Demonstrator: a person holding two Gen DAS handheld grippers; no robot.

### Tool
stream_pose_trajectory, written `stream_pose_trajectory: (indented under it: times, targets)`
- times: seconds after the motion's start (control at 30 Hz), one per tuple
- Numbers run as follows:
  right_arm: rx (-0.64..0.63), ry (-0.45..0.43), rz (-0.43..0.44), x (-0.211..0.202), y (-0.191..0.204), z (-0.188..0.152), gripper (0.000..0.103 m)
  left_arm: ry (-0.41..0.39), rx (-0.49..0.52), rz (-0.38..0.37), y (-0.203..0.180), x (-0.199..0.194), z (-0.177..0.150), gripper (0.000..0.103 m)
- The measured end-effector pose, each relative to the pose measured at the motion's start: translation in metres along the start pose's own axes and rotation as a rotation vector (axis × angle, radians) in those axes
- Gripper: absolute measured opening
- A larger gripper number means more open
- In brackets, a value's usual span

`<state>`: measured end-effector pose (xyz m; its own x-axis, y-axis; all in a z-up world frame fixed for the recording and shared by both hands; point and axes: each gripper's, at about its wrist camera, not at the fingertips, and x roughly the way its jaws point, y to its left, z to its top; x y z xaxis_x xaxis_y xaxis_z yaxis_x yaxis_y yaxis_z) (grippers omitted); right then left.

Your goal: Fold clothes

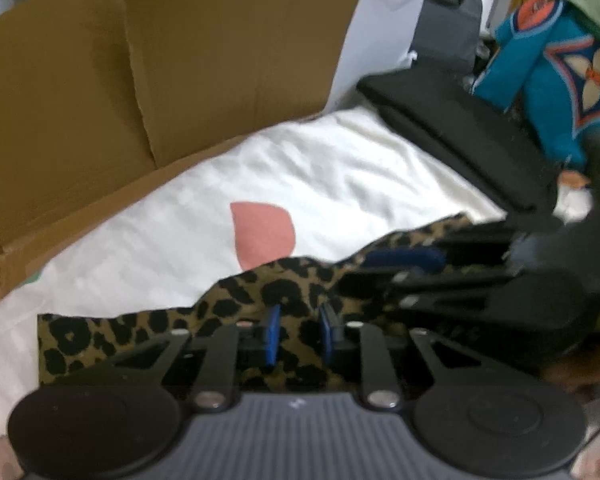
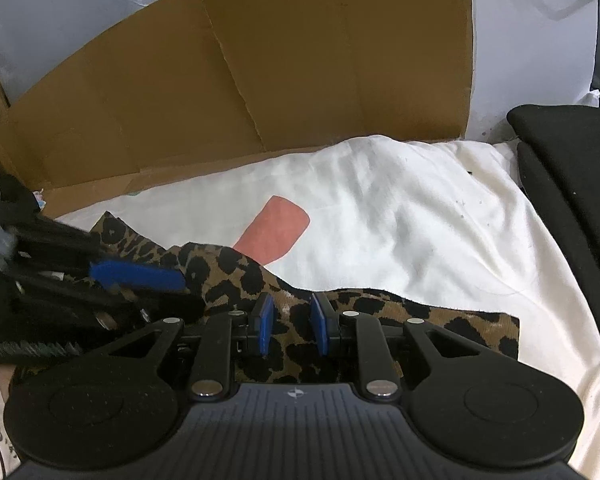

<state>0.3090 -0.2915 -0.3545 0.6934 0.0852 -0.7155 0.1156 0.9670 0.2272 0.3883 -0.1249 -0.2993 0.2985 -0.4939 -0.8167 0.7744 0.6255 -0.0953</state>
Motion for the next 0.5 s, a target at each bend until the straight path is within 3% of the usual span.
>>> stream_pose_trajectory:
  times: [0.1, 0.23, 0.5]
  targets:
    - [0.018, -0.01, 0.002, -0.014, 0.003, 0.001, 0.028, 0.01, -0.022, -0.009, 0.005, 0.003, 0.0, 0.026]
    - [-0.058, -0.022, -0.002, -0.033, 0.019, -0.007, 0.028, 0.026, -0.015, 0.001, 0.004, 0.005, 0.002, 0.027]
    - [-0.125, 0.021, -0.011, -0.051, 0.035, -0.038, 0.03, 0.027, 0.048, 0.038, -0.004, 0.008, 0.001, 0.028]
